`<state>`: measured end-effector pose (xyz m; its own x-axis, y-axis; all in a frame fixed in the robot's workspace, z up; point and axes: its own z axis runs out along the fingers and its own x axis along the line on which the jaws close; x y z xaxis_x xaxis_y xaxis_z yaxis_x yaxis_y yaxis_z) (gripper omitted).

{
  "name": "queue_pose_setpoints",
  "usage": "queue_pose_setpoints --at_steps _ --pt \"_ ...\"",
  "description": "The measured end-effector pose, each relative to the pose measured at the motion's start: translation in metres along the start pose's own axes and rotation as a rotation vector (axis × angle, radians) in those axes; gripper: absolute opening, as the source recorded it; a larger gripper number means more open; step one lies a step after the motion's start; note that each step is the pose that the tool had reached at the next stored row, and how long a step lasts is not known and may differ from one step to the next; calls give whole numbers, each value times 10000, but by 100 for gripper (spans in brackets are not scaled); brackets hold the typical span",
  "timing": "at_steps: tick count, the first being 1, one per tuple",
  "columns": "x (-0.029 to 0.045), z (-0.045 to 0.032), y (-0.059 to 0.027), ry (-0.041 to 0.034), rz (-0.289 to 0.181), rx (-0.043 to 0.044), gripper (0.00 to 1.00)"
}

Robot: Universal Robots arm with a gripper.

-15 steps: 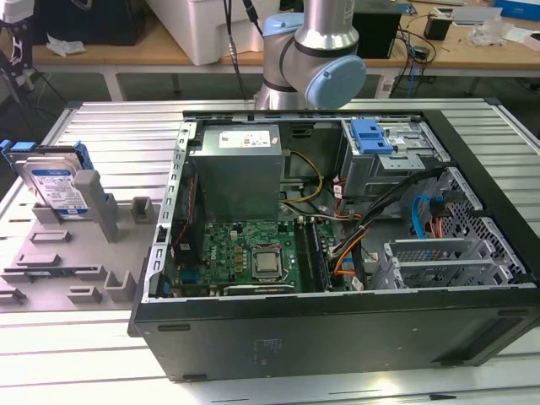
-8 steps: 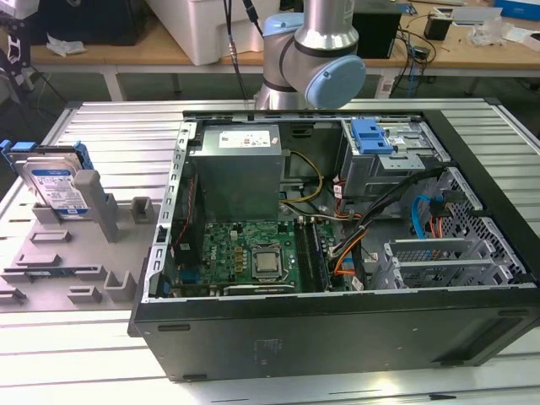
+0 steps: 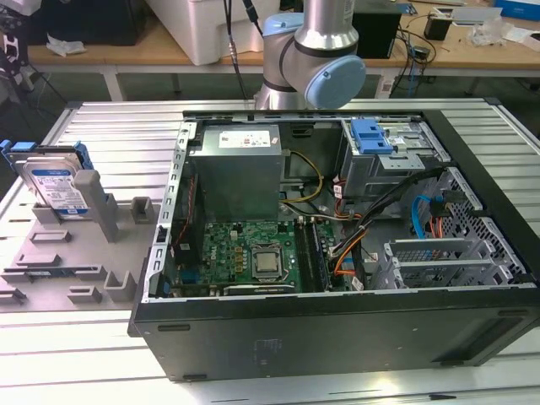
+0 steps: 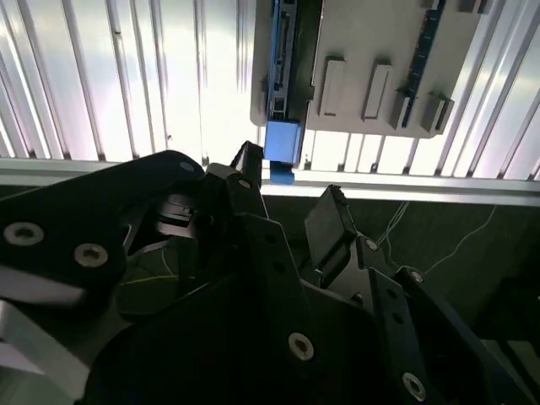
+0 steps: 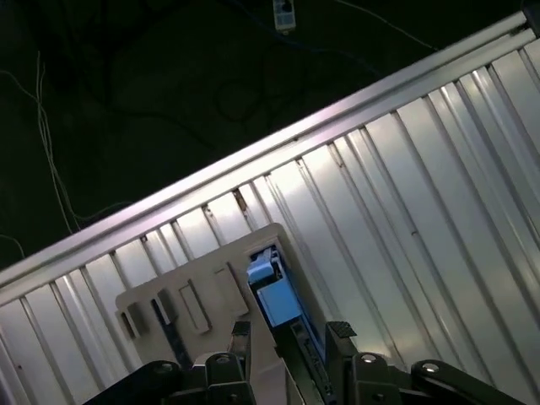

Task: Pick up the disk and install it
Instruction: 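Pick up the disk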

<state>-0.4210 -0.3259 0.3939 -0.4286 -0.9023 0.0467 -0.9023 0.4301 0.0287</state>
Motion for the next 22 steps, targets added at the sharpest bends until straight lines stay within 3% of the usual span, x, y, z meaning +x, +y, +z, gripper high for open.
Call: queue_pose_setpoints --at_steps 10,18,21,22 --pt "0 0 0 69 -1969 98 48" --pt "0 0 0 106 -3231 159 48" --pt "0 0 0 126 -3904 191 48" --pt "0 0 0 126 -3919 193 48"
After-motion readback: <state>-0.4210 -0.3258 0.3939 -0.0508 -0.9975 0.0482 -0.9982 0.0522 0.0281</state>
